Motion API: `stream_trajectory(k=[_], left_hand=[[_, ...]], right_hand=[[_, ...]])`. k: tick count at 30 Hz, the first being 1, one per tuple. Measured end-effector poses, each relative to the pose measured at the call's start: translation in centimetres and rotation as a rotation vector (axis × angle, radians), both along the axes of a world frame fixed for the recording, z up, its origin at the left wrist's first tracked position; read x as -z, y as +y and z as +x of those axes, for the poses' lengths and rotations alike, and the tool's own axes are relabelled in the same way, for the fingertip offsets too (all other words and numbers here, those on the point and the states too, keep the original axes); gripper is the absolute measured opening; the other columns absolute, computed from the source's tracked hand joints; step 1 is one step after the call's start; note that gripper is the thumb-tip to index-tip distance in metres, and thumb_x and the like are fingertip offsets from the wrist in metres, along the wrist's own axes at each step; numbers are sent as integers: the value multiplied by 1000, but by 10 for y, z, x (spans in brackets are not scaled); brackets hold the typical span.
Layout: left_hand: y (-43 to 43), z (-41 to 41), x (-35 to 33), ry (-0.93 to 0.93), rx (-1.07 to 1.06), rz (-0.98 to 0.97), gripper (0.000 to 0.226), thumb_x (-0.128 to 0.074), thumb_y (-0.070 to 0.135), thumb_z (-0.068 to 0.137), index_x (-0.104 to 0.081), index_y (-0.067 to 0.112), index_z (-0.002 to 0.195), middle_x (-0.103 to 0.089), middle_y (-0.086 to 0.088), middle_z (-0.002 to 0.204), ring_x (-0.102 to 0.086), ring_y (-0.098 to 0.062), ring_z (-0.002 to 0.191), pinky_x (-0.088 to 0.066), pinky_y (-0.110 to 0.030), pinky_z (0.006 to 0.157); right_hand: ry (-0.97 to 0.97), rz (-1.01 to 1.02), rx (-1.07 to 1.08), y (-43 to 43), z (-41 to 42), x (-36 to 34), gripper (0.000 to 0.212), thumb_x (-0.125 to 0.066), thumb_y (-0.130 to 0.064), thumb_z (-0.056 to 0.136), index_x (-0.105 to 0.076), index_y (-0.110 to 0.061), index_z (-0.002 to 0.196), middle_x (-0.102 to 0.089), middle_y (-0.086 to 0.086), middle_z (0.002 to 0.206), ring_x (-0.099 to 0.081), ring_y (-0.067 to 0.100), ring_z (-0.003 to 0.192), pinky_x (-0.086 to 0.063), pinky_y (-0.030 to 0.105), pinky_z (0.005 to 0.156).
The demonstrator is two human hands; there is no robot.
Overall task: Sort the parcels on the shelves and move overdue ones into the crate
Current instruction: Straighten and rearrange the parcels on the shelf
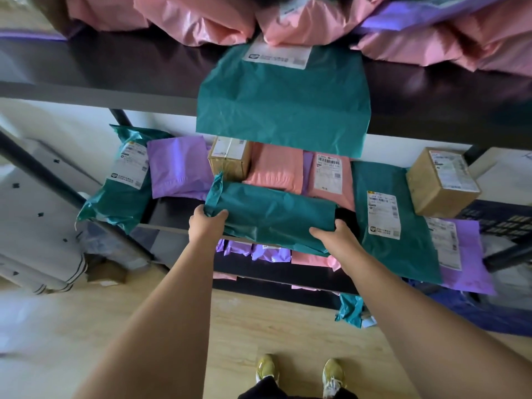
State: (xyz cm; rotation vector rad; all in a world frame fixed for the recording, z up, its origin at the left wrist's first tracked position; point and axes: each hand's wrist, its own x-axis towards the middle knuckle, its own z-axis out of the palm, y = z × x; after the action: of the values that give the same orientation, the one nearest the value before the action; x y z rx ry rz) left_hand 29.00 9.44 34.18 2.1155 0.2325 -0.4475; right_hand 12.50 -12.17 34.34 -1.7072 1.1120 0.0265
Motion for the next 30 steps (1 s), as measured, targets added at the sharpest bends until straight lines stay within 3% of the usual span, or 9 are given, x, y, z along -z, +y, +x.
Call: stream_trajectory(k=[3, 8, 11, 13, 18, 20, 23, 26, 30], left_hand=[[3, -1, -2, -5, -6, -13, 56, -65, 38, 75, -52, 21, 126, -58, -7, 121, -59, -30, 107, -48, -45, 98], [-1, -13, -8, -22, -66, -171, 34, -66, 20, 86, -46, 18, 113, -57, 0, 99, -57, -17, 83, -43, -31, 77], [-7, -18, -18, -41, -54, -224, 35, -66, 20, 89, -48, 15, 119, -59, -4, 103, -59, -23, 87, -47, -36, 79], [-12, -19, -25, -47, -47, -236, 35, -69, 28, 85, -50, 19, 114, -63, -8, 107, -64, -31, 94, -52, -43, 84], [-26, -20, -36, -59, -22, -260, 48, -71, 51, 66, -56, 29, 105, -67, 1, 101, -68, -26, 95, -56, -48, 89], [-32, -21, -41, -73, -18, -284, 48, -72, 52, 66, -58, 28, 105, -67, 5, 100, -67, -22, 95, -56, -47, 88], [-44, -25, -48, -93, -14, -307, 47, -72, 55, 71, -62, 25, 106, -68, 4, 102, -67, -19, 94, -56, -44, 89], [-55, -27, -54, -84, -49, -367, 62, -69, 68, 67, -64, 21, 106, -69, 1, 103, -66, -19, 94, -55, -43, 90], [-69, -31, -56, -19, -94, -420, 104, -64, 83, 54, -53, 13, 130, -59, -13, 129, -59, -31, 116, -50, -48, 100]], right_hand=[[-27, -3, 16, -5, -6, -4, 45, -74, -39, 81, -52, -16, 114, -63, 2, 108, -63, 22, 97, -52, 44, 93], [-114, -44, 15, -11, -15, -26, 50, -74, -40, 80, -56, -17, 121, -67, -1, 112, -65, 15, 95, -52, 35, 86], [-170, -111, -59, -17, -26, -42, 84, -75, -42, 82, -30, -25, 151, -46, -9, 142, -50, 16, 125, -39, 28, 101], [-187, -199, -124, -19, -33, -48, 94, -78, -41, 81, -21, -28, 155, -30, -4, 156, -34, 18, 141, -30, 30, 107], [-18, -512, -318, -27, -45, -51, 112, -90, -40, 64, -21, -25, 151, -18, 7, 156, -37, 30, 136, -38, 43, 108], [32, -662, -335, -28, -50, -51, 107, -89, -34, 67, -22, -23, 149, -17, 8, 155, -35, 31, 137, -41, 45, 107], [-28, -819, -250, -33, -59, -53, 83, -85, -29, 73, -37, -19, 140, -32, 7, 146, -43, 30, 129, -48, 43, 95], [-47, -694, -213, -45, -63, -54, 77, -85, -35, 71, -45, -21, 136, -45, 3, 136, -51, 26, 121, -50, 40, 91], [-121, -365, -136, -55, -70, -55, 59, -88, -38, 66, -55, -26, 113, -64, -7, 107, -64, 15, 93, -56, 37, 78]])
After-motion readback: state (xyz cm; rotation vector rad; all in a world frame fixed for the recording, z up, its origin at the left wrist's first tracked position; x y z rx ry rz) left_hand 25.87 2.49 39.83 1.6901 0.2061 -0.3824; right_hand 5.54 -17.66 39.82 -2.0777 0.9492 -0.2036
